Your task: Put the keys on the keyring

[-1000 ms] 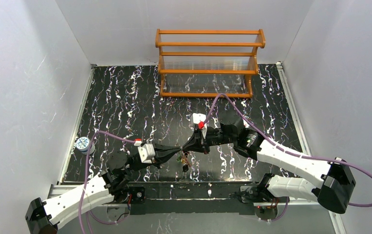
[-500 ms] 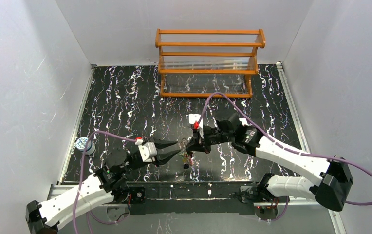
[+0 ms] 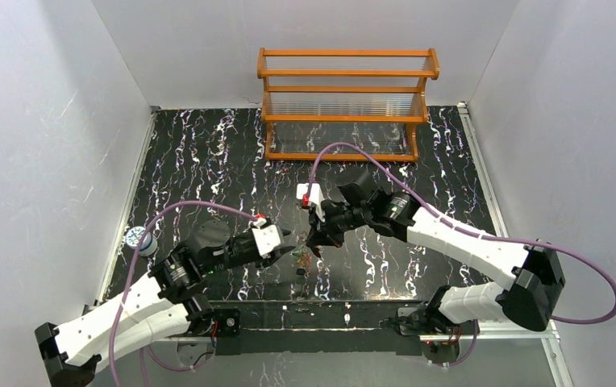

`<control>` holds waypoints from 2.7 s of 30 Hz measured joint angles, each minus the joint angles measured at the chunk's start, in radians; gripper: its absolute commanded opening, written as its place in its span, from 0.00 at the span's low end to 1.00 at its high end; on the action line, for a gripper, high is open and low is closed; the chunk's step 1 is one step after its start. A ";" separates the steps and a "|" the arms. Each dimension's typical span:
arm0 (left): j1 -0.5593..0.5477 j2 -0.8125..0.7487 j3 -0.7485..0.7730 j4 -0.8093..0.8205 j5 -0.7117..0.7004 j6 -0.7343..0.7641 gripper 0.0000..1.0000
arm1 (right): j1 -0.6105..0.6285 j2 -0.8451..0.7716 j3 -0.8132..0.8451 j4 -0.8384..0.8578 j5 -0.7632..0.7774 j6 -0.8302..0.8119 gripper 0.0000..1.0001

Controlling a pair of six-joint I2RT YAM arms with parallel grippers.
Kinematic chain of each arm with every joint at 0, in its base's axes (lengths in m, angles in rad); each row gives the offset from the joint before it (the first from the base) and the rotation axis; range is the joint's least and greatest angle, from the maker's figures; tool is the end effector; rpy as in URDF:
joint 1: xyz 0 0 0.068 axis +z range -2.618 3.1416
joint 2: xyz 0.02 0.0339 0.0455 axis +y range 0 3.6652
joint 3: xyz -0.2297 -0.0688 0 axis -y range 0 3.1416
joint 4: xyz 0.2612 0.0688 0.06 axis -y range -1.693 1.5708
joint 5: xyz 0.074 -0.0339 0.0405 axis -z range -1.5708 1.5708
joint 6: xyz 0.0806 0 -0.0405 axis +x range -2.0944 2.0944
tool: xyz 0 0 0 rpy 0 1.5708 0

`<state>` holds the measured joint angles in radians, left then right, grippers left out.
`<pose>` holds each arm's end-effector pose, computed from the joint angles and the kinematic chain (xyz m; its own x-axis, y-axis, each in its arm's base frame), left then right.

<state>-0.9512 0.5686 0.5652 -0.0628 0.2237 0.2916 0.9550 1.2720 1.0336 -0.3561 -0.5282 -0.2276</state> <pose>0.1249 -0.2059 0.2862 0.2284 0.1626 -0.9599 0.8945 0.3543 0.2728 0.1628 0.3005 0.2492 -0.1017 -0.4811 -0.8708 -0.9948 0.0508 0.0881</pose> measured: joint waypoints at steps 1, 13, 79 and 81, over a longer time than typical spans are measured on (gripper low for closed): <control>0.000 0.018 0.005 -0.021 0.000 0.005 0.37 | 0.000 0.010 0.011 -0.014 0.003 -0.004 0.01; 0.000 0.105 0.006 -0.072 0.009 0.029 0.34 | 0.009 0.068 0.057 -0.070 -0.005 -0.015 0.01; 0.000 -0.131 -0.411 0.632 0.029 -0.214 0.00 | 0.001 -0.103 -0.132 0.259 -0.060 0.118 0.20; 0.000 -0.132 -0.411 0.631 0.030 -0.214 0.00 | 0.001 -0.103 -0.132 0.256 -0.056 0.120 0.18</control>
<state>-0.9512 0.4366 0.1539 0.5682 0.2535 0.0772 0.9558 1.1690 0.9012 -0.1001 -0.5842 -0.1078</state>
